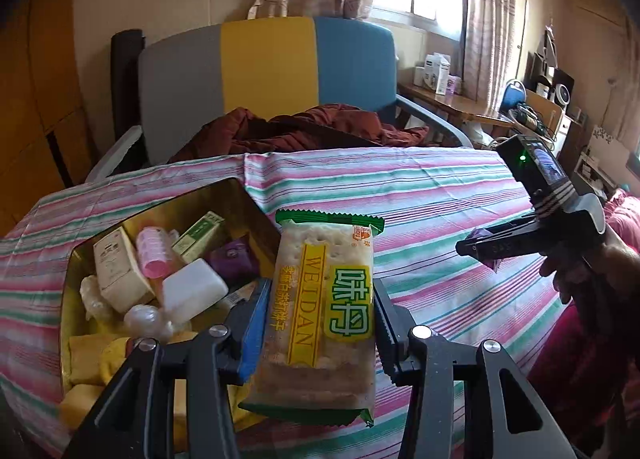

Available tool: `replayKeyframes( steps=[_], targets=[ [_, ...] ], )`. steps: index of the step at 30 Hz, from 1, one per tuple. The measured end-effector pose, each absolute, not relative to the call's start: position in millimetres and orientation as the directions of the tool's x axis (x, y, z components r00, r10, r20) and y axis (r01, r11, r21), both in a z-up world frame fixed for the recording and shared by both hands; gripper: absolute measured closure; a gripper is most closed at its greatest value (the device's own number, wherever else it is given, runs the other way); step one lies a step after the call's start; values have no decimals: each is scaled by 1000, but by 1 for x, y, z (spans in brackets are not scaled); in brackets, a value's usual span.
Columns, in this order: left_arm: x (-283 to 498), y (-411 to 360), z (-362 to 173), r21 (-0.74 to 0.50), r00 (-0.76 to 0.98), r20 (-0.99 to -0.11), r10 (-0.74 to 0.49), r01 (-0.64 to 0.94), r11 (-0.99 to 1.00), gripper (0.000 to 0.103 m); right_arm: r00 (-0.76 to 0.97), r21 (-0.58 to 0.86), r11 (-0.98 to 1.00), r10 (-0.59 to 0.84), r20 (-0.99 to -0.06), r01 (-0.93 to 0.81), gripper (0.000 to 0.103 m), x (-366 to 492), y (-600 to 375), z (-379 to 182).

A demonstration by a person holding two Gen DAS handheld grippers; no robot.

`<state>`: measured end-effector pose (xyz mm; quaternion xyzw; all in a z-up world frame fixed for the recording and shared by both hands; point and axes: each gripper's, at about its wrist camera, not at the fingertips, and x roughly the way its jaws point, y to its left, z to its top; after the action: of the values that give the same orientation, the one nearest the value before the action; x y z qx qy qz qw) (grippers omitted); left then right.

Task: Organize objects
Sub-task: 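Carry the WEIDAN packet and purple packet over the gold tray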

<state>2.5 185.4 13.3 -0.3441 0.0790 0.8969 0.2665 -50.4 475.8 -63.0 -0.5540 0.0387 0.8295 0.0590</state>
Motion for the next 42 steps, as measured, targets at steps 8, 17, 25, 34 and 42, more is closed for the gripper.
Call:
replayKeyframes(
  steps=[8,17,25,34,42],
  targets=[
    [0,155,9,-77,-636,-656,407,-480,-874,55,-445,75,-996,-48,-894,-43,54,-52,406,-36],
    [-3,116,4,-122,-649,-657,383,-410,-904,55,-493,212,-976,-205,-846,42,54,-49,338,-18],
    [-13,55,7,-195,-682,-645,343,-287,-938,55,-517,272,-953,-300,-802,131,54,-45,295,-1],
    [-10,-22,11,-261,-717,-642,271,-128,-957,55,-475,317,-922,-386,-791,222,53,-57,255,-5],
    [-31,-3,14,-323,-683,-639,354,-179,-929,55,-458,298,-927,-371,-808,226,48,-67,238,-20]
  ],
)
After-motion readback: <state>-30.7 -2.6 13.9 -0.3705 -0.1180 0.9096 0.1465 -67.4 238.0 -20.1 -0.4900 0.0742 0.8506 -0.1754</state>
